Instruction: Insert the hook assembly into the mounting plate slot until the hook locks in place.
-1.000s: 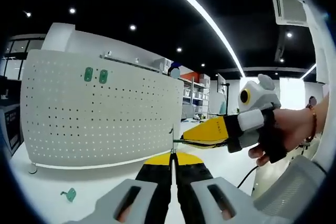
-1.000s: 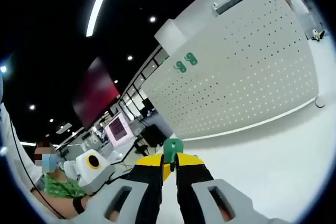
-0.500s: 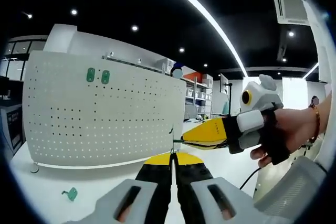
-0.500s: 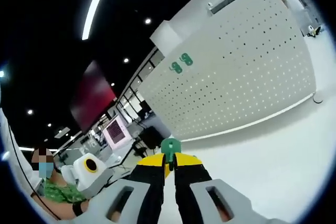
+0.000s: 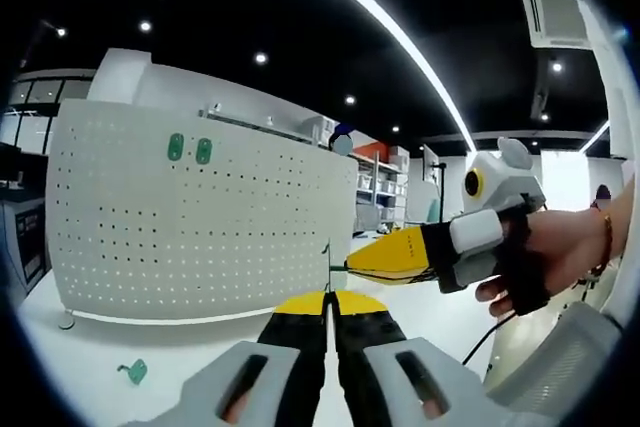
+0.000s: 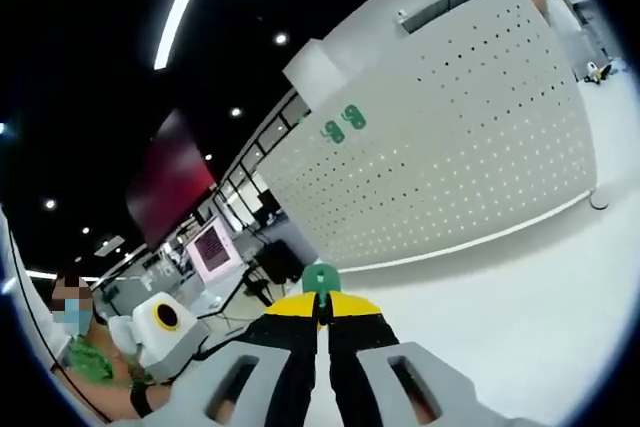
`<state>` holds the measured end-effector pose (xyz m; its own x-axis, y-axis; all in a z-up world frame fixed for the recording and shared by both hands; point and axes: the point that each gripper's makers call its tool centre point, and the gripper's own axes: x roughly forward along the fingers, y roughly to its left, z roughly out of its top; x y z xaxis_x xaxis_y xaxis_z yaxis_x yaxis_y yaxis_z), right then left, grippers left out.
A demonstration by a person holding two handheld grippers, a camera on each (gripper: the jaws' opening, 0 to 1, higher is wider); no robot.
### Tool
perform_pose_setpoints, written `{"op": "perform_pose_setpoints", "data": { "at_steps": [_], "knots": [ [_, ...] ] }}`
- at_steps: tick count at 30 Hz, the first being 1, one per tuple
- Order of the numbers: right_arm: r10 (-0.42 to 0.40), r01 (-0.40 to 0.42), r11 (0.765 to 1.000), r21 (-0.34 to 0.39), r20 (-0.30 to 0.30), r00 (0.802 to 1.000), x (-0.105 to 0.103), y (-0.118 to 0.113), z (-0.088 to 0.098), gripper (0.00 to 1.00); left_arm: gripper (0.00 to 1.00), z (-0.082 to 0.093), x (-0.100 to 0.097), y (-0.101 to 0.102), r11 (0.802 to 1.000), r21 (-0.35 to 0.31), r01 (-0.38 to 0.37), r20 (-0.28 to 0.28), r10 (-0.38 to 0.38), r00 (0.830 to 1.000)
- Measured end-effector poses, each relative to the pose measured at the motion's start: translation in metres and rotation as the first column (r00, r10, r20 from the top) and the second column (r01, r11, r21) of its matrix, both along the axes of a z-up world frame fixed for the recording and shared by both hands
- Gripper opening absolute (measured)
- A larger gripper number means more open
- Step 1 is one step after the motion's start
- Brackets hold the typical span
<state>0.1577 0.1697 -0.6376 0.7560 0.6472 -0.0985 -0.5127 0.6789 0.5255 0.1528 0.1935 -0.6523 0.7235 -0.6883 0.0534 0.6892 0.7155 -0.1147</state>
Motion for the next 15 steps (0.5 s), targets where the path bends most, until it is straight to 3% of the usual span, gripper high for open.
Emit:
{"op": "perform_pose_setpoints", "data": {
  "at_steps": [10, 15],
  "knots": [
    [-0.026, 0.027, 0.995, -0.091, 0.011, 1.000, 0.0030, -0.0007, -0.0029, 0.01, 0.03, -0.0012, 0.0004, 0.0012, 1.000, 0.003, 0.018, -0.034, -0.018, 0.999],
    [-0.017, 0.018, 0.995, -0.102, 0.009, 1.000, 0.0049, 0.0016, -0.0049, 0.01, 0.03, -0.0040, -0.0002, 0.0041, 1.000, 0.014, 0.028, -0.053, -0.027, 0.998]
  ]
}}
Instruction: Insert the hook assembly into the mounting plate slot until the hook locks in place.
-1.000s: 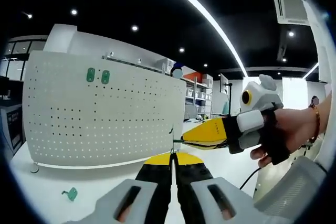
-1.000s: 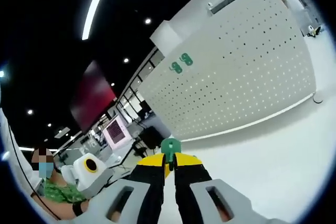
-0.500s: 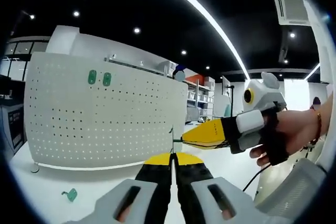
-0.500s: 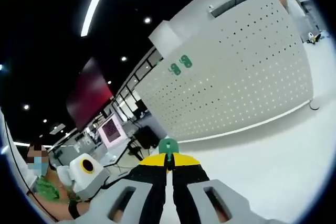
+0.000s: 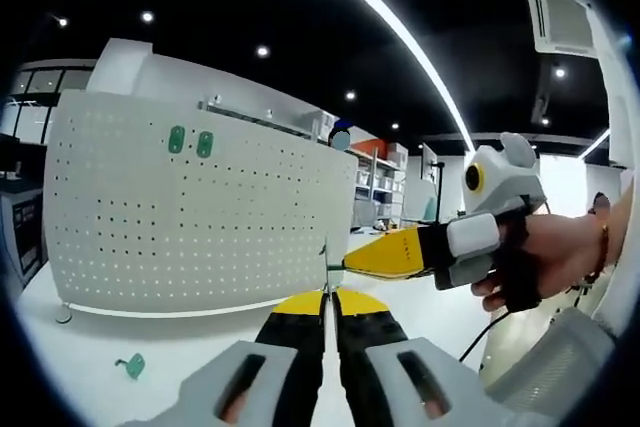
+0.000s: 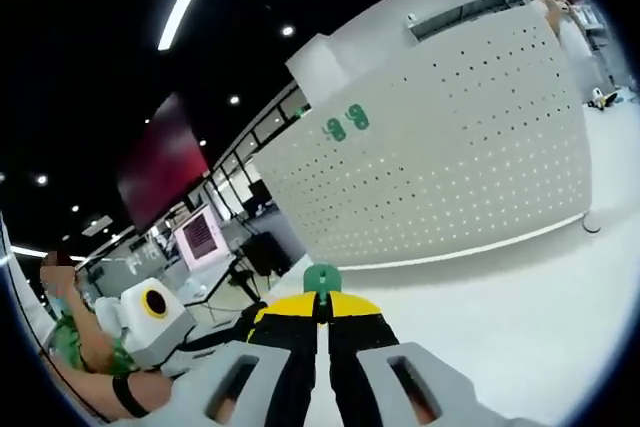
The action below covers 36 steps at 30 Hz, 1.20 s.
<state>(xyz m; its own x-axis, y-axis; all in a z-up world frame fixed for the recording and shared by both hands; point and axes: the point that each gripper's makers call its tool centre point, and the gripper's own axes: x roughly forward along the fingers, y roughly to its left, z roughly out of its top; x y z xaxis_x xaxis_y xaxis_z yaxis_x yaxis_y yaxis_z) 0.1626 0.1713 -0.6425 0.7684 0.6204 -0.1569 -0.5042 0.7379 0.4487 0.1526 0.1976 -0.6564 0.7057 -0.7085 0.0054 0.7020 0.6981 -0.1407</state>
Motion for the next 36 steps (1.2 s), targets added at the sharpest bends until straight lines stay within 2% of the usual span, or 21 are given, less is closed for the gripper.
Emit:
{"op": "perform_pose_setpoints", "data": {
  "at_steps": [4, 6, 10, 14, 16, 18, 22, 28, 36],
  "knots": [
    [0.003, -0.003, 1.000, -0.018, 0.004, 1.000, 0.001, 0.001, 0.001, 0.01, 0.04, -0.001, -0.002, 0.007, 1.000, 0.011, -0.005, -0.002, 0.005, 1.000],
    [0.002, 0.000, 0.999, -0.052, 0.024, 1.000, 0.003, 0.002, 0.004, 0.01, 0.06, -0.002, -0.002, 0.009, 1.000, 0.013, -0.007, -0.005, 0.007, 1.000],
    [0.005, -0.002, 0.997, -0.081, 0.035, 0.999, 0.007, 0.005, 0.005, 0.01, 0.06, -0.011, -0.004, 0.012, 0.999, 0.046, 0.004, -0.040, -0.002, 0.999],
    [-0.010, 0.016, 0.993, -0.118, 0.048, 0.999, 0.013, 0.004, 0.005, 0.01, 0.07, -0.014, -0.009, 0.018, 0.999, 0.034, -0.005, -0.054, 0.007, 0.998],
    [-0.022, 0.029, 0.991, -0.129, 0.052, 0.998, 0.016, 0.003, 0.005, 0.01, 0.08, -0.019, -0.010, 0.020, 0.999, 0.040, -0.004, -0.081, 0.007, 0.997],
    [-0.030, 0.037, 0.990, -0.133, 0.050, 0.998, 0.020, 0.003, 0.005, 0.01, 0.08, -0.022, -0.011, 0.024, 0.998, 0.068, -0.011, -0.072, 0.016, 0.997],
    [-0.039, 0.049, 0.986, -0.158, 0.067, 0.997, 0.027, 0.006, 0.007, 0.01, 0.14, -0.026, -0.015, 0.031, 0.997, 0.080, 0.000, -0.100, 0.008, 0.995],
    [-0.079, 0.098, 0.976, -0.194, 0.104, 0.992, 0.043, 0.001, 0.018, 0.01, 0.20, -0.024, -0.014, 0.041, 0.995, 0.096, -0.019, -0.081, 0.027, 0.996],
    [-0.131, 0.157, 0.967, -0.202, 0.137, 0.982, 0.067, -0.010, 0.031, 0.01, 0.27, -0.025, -0.015, 0.047, 0.992, 0.128, -0.024, -0.075, 0.034, 0.997]
  ]
}}
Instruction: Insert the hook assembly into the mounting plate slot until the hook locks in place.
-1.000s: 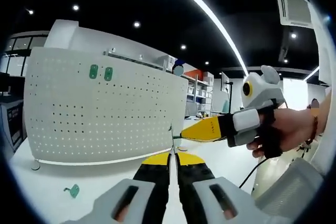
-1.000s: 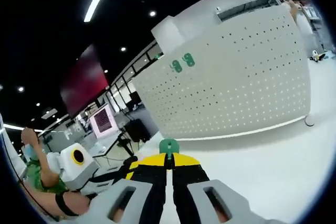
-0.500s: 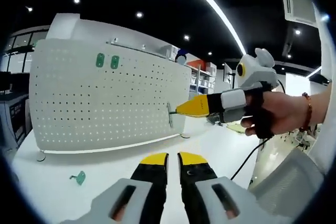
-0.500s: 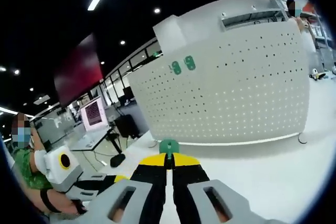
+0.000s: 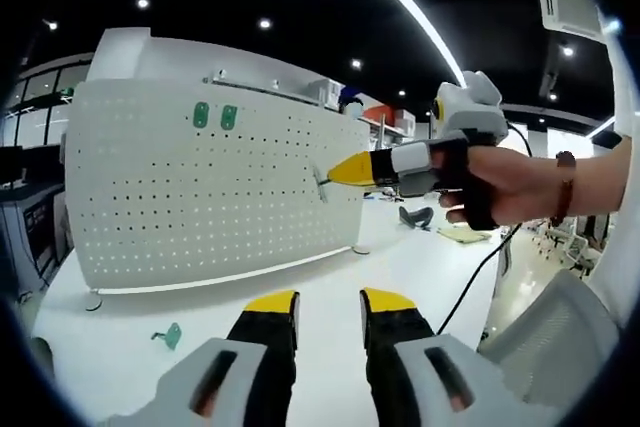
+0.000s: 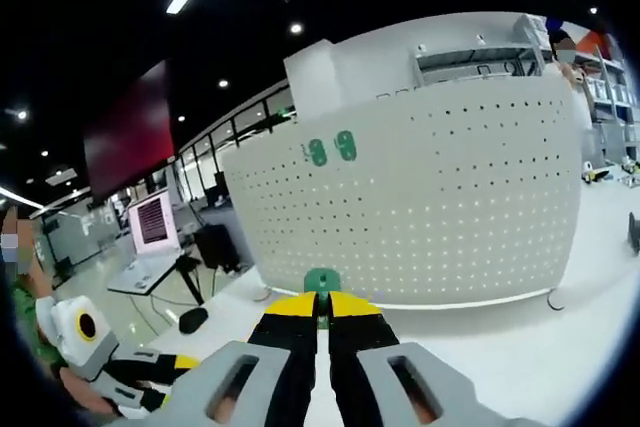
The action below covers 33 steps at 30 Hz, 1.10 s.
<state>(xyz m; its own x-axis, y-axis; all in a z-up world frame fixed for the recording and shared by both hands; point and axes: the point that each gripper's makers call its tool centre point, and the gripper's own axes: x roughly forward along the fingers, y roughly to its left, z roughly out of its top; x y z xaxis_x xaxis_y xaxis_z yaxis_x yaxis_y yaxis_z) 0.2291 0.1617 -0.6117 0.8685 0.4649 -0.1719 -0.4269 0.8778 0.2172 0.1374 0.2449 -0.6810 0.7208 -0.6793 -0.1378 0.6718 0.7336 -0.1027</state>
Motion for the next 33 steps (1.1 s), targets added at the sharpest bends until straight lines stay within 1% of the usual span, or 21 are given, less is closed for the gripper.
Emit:
{"op": "perform_pose_setpoints", "data": {
  "at_steps": [3, 6, 10, 12, 16, 19, 20, 22, 23, 25, 28, 33],
  "knots": [
    [-0.024, 0.024, 1.000, -0.005, 0.021, 1.000, 0.009, -0.004, 0.007, 0.01, 0.29, -0.002, 0.000, 0.003, 1.000, 0.019, 0.000, -0.007, 0.000, 1.000],
    [-0.038, 0.039, 0.999, -0.024, 0.041, 0.998, 0.019, -0.006, 0.013, 0.01, 0.35, -0.004, 0.000, 0.007, 1.000, 0.017, -0.009, -0.017, 0.009, 1.000],
    [-0.056, 0.058, 0.997, -0.043, 0.054, 0.997, 0.031, -0.007, 0.017, 0.01, 0.36, -0.004, -0.001, 0.011, 1.000, 0.020, -0.012, -0.017, 0.012, 1.000],
    [-0.071, 0.074, 0.996, -0.046, 0.059, 0.996, 0.036, -0.008, 0.020, 0.01, 0.36, -0.004, -0.002, 0.012, 0.999, 0.028, -0.016, -0.014, 0.016, 1.000],
    [-0.082, 0.087, 0.995, -0.052, 0.079, 0.993, 0.048, -0.004, 0.027, 0.01, 0.39, -0.004, -0.002, 0.016, 0.999, 0.036, -0.023, -0.011, 0.024, 1.000],
    [-0.096, 0.107, 0.989, -0.098, 0.117, 0.988, 0.058, -0.003, 0.034, 0.01, 0.42, -0.001, -0.002, 0.019, 0.999, 0.044, -0.030, 0.004, 0.030, 1.000],
    [-0.093, 0.105, 0.990, -0.096, 0.117, 0.989, 0.061, -0.002, 0.035, 0.01, 0.43, 0.001, -0.001, 0.022, 0.998, 0.038, -0.040, 0.007, 0.040, 0.999],
    [-0.092, 0.103, 0.990, -0.096, 0.113, 0.989, 0.068, 0.000, 0.035, 0.01, 0.47, 0.001, -0.001, 0.024, 0.998, 0.037, -0.052, 0.013, 0.052, 0.999],
    [-0.096, 0.107, 0.989, -0.101, 0.109, 0.989, 0.070, 0.000, 0.035, 0.01, 0.48, 0.000, 0.000, 0.026, 0.997, 0.046, -0.057, 0.016, 0.056, 0.998],
    [-0.101, 0.115, 0.987, -0.112, 0.120, 0.988, 0.075, 0.001, 0.037, 0.01, 0.45, -0.002, -0.001, 0.026, 0.997, 0.047, -0.056, 0.005, 0.056, 0.998],
    [-0.110, 0.129, 0.983, -0.130, 0.142, 0.984, 0.079, -0.001, 0.041, 0.01, 0.48, -0.002, -0.003, 0.026, 0.998, 0.043, -0.053, 0.003, 0.053, 0.999],
    [-0.133, 0.154, 0.980, -0.124, 0.161, 0.978, 0.087, -0.006, 0.048, 0.01, 0.48, -0.002, -0.005, 0.027, 0.998, 0.038, -0.054, 0.000, 0.054, 0.999]
  ]
}}
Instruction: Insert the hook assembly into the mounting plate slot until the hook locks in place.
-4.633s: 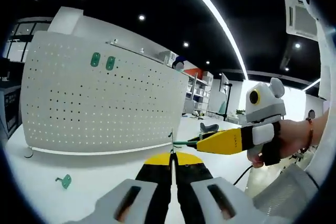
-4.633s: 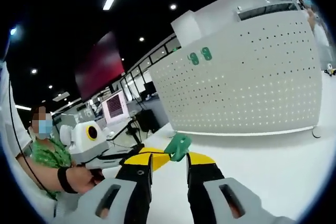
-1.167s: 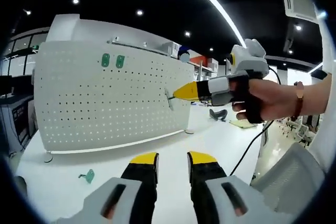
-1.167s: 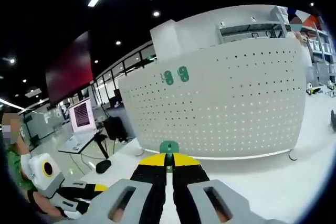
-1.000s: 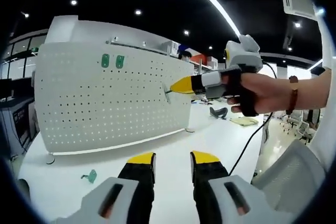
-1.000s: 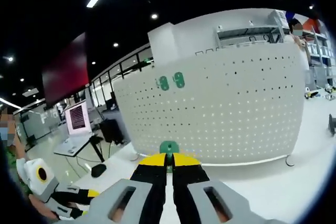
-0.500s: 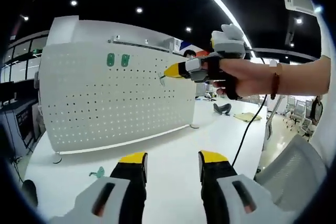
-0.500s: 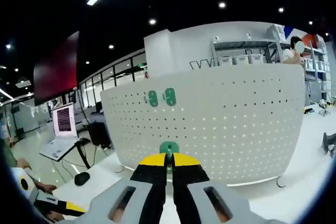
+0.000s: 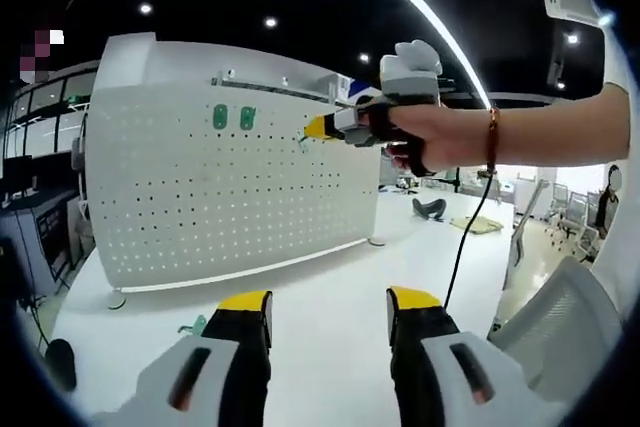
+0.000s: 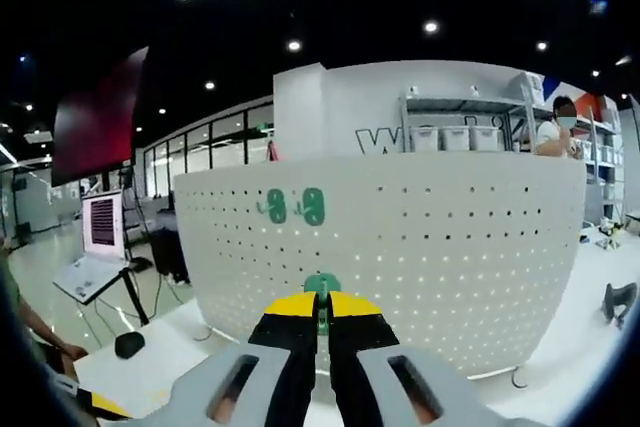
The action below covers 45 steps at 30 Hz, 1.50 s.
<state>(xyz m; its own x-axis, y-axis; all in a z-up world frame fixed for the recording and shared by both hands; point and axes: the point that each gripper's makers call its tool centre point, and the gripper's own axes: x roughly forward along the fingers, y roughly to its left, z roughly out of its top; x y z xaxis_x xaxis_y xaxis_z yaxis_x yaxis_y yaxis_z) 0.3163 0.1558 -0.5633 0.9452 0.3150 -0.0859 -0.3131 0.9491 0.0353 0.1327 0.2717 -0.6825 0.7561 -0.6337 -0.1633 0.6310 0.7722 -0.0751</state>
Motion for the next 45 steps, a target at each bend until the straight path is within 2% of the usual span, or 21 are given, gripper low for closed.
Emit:
{"op": "perform_pose_setpoints", "data": {
  "at_steps": [16, 19, 24, 45],
  "knots": [
    [-0.067, 0.069, 0.998, -0.011, 0.129, 0.989, 0.020, -0.013, 0.027, 0.01, 0.45, -0.006, -0.001, 0.003, 1.000, -0.018, -0.004, -0.020, 0.004, 1.000],
    [-0.070, 0.069, 0.998, 0.016, 0.145, 0.987, 0.024, -0.013, 0.033, 0.01, 0.45, -0.006, 0.000, 0.001, 1.000, -0.019, -0.003, -0.019, 0.002, 1.000],
    [-0.065, 0.065, 0.998, 0.000, 0.154, 0.986, 0.032, -0.009, 0.040, 0.01, 0.45, -0.007, 0.000, 0.002, 1.000, -0.019, -0.005, -0.019, 0.004, 1.000],
    [-0.086, 0.084, 0.996, 0.017, 0.194, 0.977, 0.056, -0.009, 0.065, 0.01, 0.44, -0.008, 0.000, 0.009, 1.000, -0.012, -0.022, -0.023, 0.022, 0.999]
  ]
}}
